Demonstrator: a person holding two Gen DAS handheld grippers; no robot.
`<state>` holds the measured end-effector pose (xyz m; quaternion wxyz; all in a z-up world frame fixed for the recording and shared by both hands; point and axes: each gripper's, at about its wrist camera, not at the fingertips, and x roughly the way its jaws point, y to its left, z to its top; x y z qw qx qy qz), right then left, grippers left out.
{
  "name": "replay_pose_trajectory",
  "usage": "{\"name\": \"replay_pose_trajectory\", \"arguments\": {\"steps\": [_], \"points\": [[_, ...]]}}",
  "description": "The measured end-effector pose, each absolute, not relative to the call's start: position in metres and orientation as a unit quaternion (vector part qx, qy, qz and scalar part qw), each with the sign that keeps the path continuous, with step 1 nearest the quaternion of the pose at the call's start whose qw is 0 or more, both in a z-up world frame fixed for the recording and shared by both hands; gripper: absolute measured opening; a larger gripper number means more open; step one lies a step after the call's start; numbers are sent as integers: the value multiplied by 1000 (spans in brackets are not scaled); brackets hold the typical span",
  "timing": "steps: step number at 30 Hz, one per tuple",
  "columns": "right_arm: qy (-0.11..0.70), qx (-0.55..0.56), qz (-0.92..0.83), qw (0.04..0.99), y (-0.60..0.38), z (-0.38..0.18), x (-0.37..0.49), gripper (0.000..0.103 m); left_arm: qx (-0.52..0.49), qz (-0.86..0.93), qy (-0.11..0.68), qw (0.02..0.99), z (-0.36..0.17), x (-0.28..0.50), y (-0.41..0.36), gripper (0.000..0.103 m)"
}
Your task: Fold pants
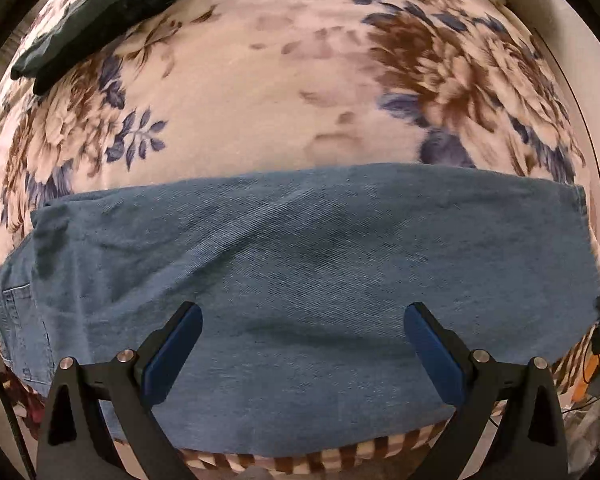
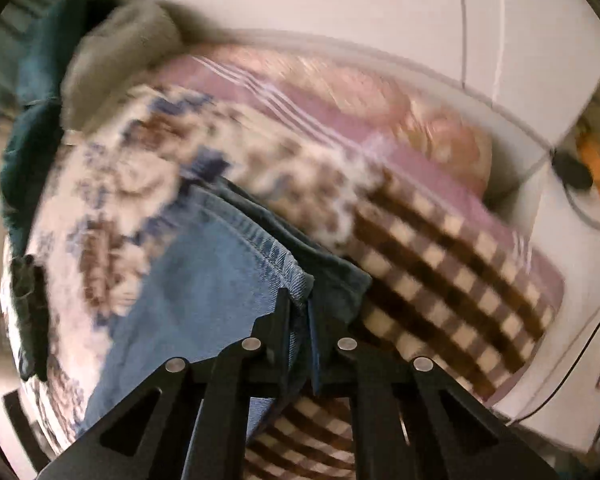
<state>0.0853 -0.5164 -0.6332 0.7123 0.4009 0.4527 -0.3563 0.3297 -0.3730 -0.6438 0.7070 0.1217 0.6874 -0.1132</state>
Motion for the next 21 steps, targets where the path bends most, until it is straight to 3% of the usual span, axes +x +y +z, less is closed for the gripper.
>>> {"name": "replay_pose_trajectory", "arguments": {"steps": [3, 6, 8, 10, 12, 13, 14, 21], "points": [[441, 380, -354, 733, -517, -621, 89, 8, 128, -108, 692, 702, -652, 327, -379, 103], [465, 400, -358, 704, -529, -643, 81, 9, 132, -102, 699, 696, -664, 325, -385, 103], [489, 462, -335, 660, -543, -677, 68, 14, 141, -98, 703, 690, -676, 327, -389, 103], [453, 541, -308, 638, -556, -688, 44, 19, 145, -98, 712, 680, -687, 325, -391, 103], [426, 567, -300, 638, -561, -686, 31, 47, 139, -95, 726, 667, -705, 324, -398, 103], [419, 573, -295, 640, -563, -686, 27, 69, 128, -93, 734, 661, -716, 326, -403, 103], [418, 575, -289, 641, -564, -688, 26, 74, 115, -93, 742, 655, -725, 327, -403, 103], [368, 630, -219, 648, -563, -725, 46, 74, 97, -99, 743, 655, -750, 327, -390, 103]]}}
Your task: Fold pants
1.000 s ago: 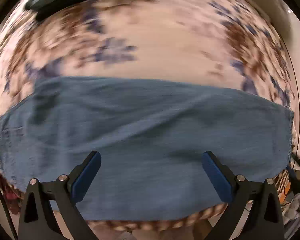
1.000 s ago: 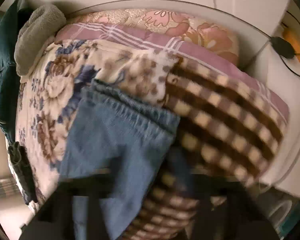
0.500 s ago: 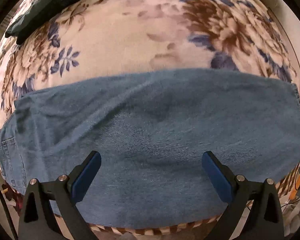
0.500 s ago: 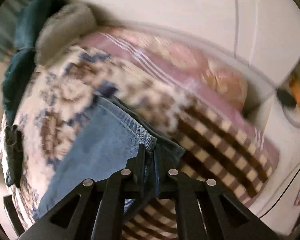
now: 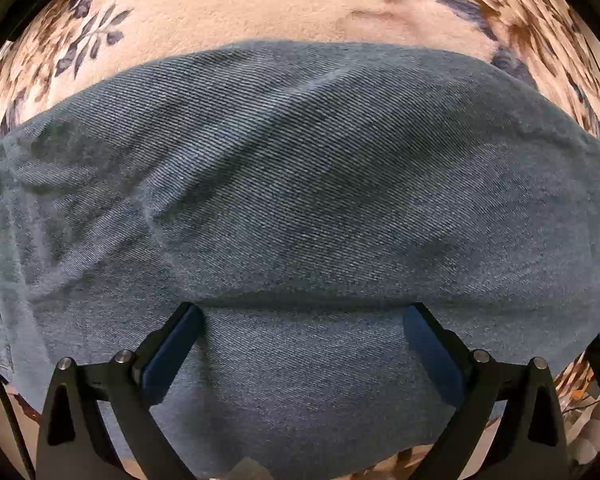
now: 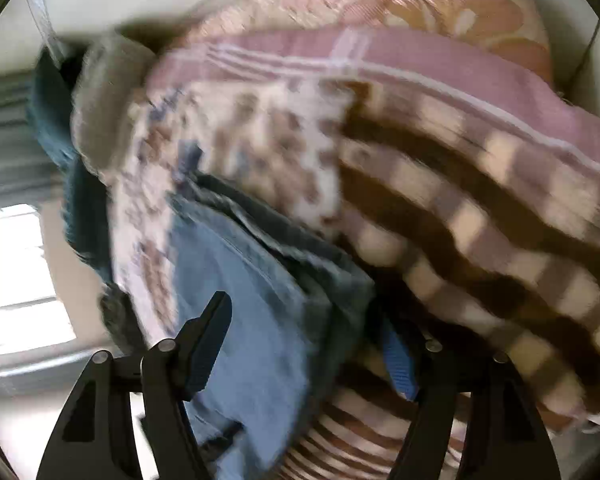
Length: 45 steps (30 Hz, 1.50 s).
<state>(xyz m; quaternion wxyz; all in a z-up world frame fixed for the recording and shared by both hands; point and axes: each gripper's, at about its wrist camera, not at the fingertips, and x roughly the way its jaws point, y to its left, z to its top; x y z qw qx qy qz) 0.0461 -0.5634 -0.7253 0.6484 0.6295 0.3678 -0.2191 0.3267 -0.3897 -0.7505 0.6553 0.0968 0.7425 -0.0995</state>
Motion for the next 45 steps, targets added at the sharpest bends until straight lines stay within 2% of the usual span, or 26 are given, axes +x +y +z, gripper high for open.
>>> {"name": "replay_pose_trajectory", "arguments": {"steps": [5, 11, 12, 16, 18, 22, 24, 25, 27, 31, 33, 36, 38, 40, 45], "points": [[327, 648, -175, 666, -554, -723, 45, 72, 88, -106, 731, 668, -759, 309, -362, 103], [392, 625, -137, 661, -521, -731, 49, 72, 89, -103, 726, 674, -764, 291, -355, 103], [394, 619, -139, 666, -518, -732, 52, 72, 89, -104, 726, 674, -750, 278, -343, 103], [334, 649, -151, 667, -531, -735, 54, 70, 89, -105, 728, 671, -746, 273, -339, 103], [304, 670, -140, 662, -538, -738, 60, 71, 90, -105, 729, 670, -727, 264, -343, 103], [341, 655, -123, 664, -538, -754, 89, 71, 86, -100, 731, 669, -725, 274, -334, 103], [338, 656, -128, 662, -540, -756, 89, 57, 84, -98, 732, 669, -726, 284, -334, 103], [338, 653, -140, 663, -541, -753, 88, 43, 82, -97, 732, 670, -726, 286, -334, 103], [323, 638, -137, 686, -536, -734, 83, 31, 81, -97, 733, 668, -723, 288, -336, 103], [329, 626, -111, 698, -518, -715, 84, 30, 83, -96, 734, 667, -725, 288, -336, 103], [356, 625, -123, 684, -516, -729, 91, 31, 81, -95, 735, 666, -724, 288, -336, 103], [355, 657, -136, 651, -526, -756, 96, 30, 80, -95, 738, 663, -720, 286, -338, 103], [348, 661, -150, 648, -531, -763, 102, 14, 81, -97, 742, 658, -721, 286, -338, 103], [350, 650, -165, 654, -532, -756, 103, 7, 76, -96, 751, 649, -714, 286, -336, 103], [364, 604, -193, 682, -521, -705, 98, 6, 93, -45, 733, 672, -681, 295, -312, 103]]}}
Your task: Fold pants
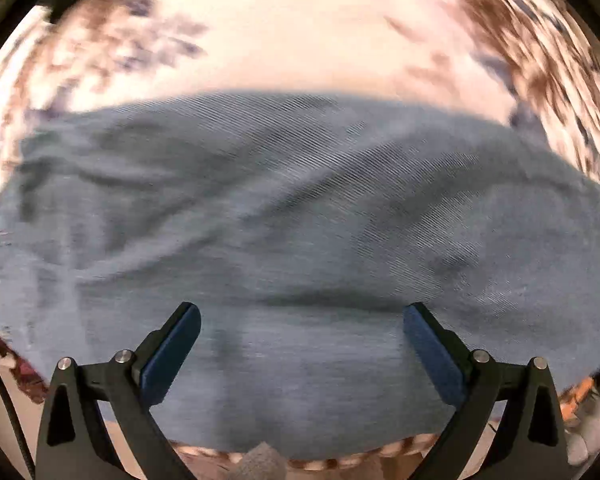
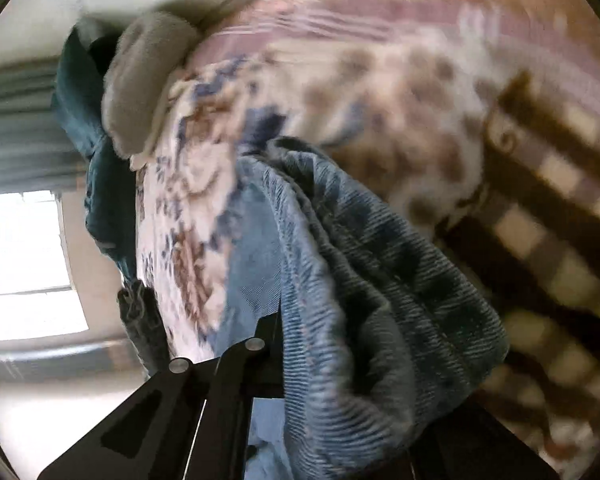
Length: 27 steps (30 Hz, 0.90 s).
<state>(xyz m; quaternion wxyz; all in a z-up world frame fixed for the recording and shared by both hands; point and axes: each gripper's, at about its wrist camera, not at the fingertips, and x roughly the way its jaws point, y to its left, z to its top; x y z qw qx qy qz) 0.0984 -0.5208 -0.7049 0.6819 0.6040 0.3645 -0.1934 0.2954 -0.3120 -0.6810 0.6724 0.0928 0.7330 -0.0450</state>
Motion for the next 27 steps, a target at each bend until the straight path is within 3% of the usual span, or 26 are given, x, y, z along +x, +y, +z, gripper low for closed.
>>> {"name": "replay_pose_trajectory", "arguments": {"steps": [6, 13, 18, 25, 27], "points": [[395, 528, -159, 735, -471, -631, 137, 6, 116, -7, 717, 687, -672, 311, -255, 103], [435, 496, -118, 742, -373, -598, 186, 6, 102, 25, 719, 687, -663, 326, -164, 103], [478, 462, -74, 743, -270, -610, 227, 6, 50, 50, 730, 680, -651, 328, -72, 103], [558, 375, 1, 740, -92, -668, 264, 6, -25, 110, 730, 674, -634, 308, 77, 103], [587, 356, -1, 727, -59, -692, 269, 14, -45, 123, 728, 673, -634, 303, 110, 103]]}}
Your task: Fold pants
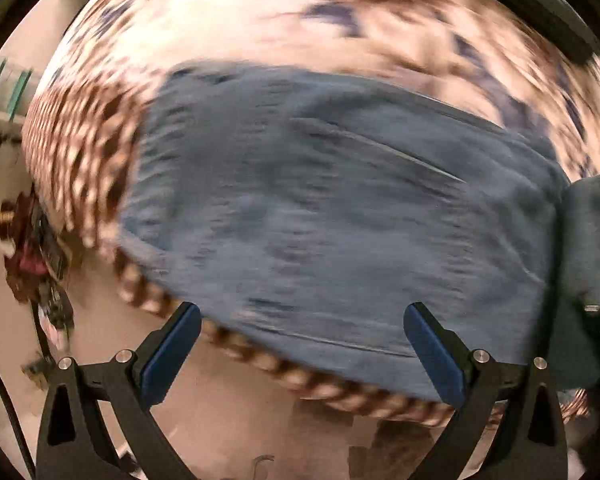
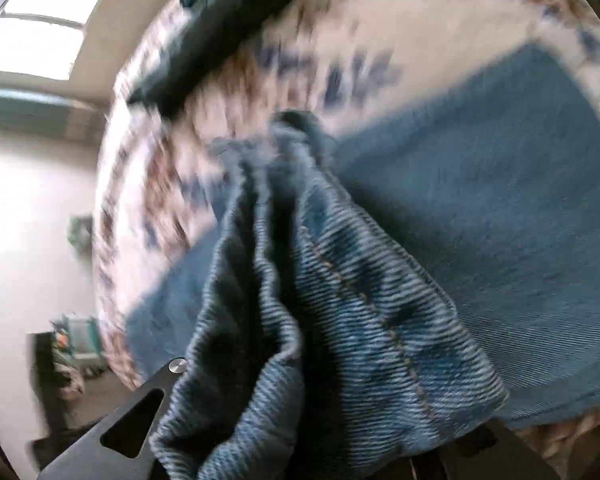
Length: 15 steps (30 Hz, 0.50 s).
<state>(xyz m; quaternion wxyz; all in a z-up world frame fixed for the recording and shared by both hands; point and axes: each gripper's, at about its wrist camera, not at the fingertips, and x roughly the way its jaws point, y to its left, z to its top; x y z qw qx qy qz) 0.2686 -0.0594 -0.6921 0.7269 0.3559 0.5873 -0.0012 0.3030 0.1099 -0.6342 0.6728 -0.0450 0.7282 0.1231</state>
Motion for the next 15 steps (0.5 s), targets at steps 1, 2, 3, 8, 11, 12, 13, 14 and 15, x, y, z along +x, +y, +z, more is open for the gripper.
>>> {"name": "replay_pose_trajectory", "arguments": {"steps": [1, 2, 3, 8, 11, 12, 13, 14, 15], "points": [[603, 344, -7, 720, -52, -702, 273, 22, -55, 127, 728, 671, -635, 300, 123, 103], [617, 331, -9, 714, -44, -708, 276, 35, -64, 130, 729, 669, -636, 299, 138, 103], [624, 329, -4, 709, -40, -709, 279, 45, -71, 131, 728, 669, -636, 296, 146, 103], [629, 328, 92, 698, -35, -661, 288, 77, -130, 87, 711, 686, -631, 303, 162, 103], [622, 320, 80, 710, -65, -627, 286, 77, -171, 26, 709, 684, -629, 316, 143, 103], [620, 323, 63, 712, -81, -620, 280, 77, -192, -8, 710, 678, -632, 319, 127, 103], [621, 323, 47, 712, -93, -618, 277, 77, -206, -35, 712, 670, -636, 322, 112, 103], [626, 321, 24, 710, -111, -619, 274, 77, -212, -49, 715, 665, -632, 332, 85, 103], [628, 320, 6, 709, -127, -620, 270, 77, -211, -70, 721, 656, -640, 338, 65, 103]]}}
